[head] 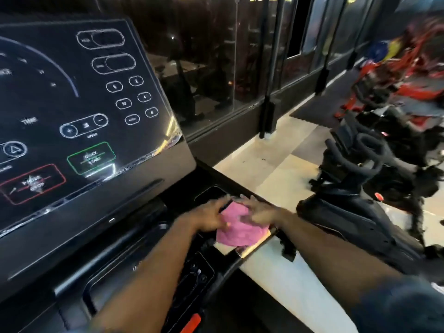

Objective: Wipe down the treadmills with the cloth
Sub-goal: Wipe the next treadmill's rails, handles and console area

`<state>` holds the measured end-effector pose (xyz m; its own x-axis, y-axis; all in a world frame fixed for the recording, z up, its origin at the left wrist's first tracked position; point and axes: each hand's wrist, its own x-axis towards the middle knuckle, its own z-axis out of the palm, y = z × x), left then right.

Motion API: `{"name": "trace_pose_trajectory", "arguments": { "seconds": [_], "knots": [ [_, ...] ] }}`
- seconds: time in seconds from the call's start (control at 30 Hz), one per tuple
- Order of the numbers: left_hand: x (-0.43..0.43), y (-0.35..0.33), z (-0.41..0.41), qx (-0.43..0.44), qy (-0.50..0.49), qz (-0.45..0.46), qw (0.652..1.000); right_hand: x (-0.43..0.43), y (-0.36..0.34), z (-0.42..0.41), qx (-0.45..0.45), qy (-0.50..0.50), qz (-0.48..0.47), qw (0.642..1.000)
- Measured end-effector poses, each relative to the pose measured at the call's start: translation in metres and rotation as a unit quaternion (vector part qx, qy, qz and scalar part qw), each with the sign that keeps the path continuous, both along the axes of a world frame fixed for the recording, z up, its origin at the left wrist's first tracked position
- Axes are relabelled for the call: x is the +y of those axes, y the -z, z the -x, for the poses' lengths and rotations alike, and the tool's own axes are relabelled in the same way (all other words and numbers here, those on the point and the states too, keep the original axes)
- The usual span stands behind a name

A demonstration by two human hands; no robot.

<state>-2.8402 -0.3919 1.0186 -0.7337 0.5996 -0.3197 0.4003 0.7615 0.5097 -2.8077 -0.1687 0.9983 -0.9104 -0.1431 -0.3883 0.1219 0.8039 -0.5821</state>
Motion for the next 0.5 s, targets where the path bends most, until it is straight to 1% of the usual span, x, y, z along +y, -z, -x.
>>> {"name": "trace_pose_trajectory", "arguments": {
  "seconds": [0.03, 0.1, 0.13, 0.17, 0.27, 0.33, 0.4, 0.43, 0.5],
  "knots": [
    [0.011, 0.009, -0.008, -0.007, 0.012, 0.028, 1.000, -0.005, 0.015, -0.004, 0.007, 0.003, -0.030, 1.000],
    [0.022, 0.023, -0.018, 0.034, -0.036, 0.045, 0.998, -0.013, 0.031, -0.007, 0.069, 0.048, -0.054, 0.995],
    [0.026, 0.026, -0.017, 0.075, -0.061, 0.048, 0.994, -0.015, 0.031, -0.005, 0.114, 0.068, -0.062, 0.989],
    [0.027, 0.027, -0.020, 0.093, -0.077, 0.061, 0.991, -0.016, 0.031, -0.006, 0.145, 0.092, -0.066, 0.983],
    [0.022, 0.026, -0.020, 0.105, -0.076, 0.101, 0.986, -0.026, 0.033, -0.010, 0.191, 0.171, -0.049, 0.965],
    [0.018, 0.027, -0.019, 0.123, -0.055, 0.102, 0.986, -0.031, 0.031, -0.014, 0.199, 0.211, -0.003, 0.957],
    [0.013, 0.025, -0.018, 0.137, -0.061, 0.075, 0.986, -0.032, 0.019, -0.017, 0.194, 0.244, 0.073, 0.948],
    [0.011, 0.019, -0.016, 0.154, -0.071, 0.045, 0.984, -0.030, 0.008, -0.017, 0.191, 0.254, 0.111, 0.942],
    [0.007, 0.002, -0.009, 0.153, -0.101, -0.068, 0.981, -0.023, -0.021, -0.012, 0.198, 0.268, 0.163, 0.929]
  ]
}}
